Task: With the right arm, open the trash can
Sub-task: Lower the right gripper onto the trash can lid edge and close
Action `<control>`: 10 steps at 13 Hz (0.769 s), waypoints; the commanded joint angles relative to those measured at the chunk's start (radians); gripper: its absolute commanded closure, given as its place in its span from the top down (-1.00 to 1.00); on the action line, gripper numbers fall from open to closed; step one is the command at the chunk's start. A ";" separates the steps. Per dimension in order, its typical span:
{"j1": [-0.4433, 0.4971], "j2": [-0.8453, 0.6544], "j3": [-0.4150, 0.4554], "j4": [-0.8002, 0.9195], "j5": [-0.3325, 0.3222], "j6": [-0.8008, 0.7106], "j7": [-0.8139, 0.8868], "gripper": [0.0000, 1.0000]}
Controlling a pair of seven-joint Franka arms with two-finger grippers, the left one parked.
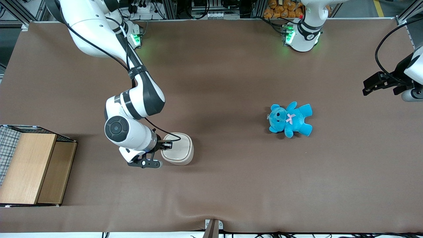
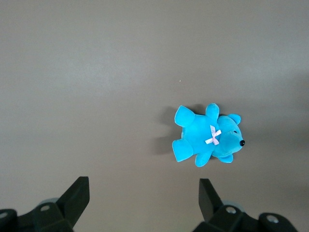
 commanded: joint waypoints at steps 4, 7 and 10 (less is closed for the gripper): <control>0.017 0.017 0.000 -0.030 -0.046 0.048 0.033 -1.00; 0.005 0.003 0.005 0.002 -0.029 -0.002 0.029 -1.00; 0.000 0.003 0.005 0.081 0.027 -0.084 0.052 -1.00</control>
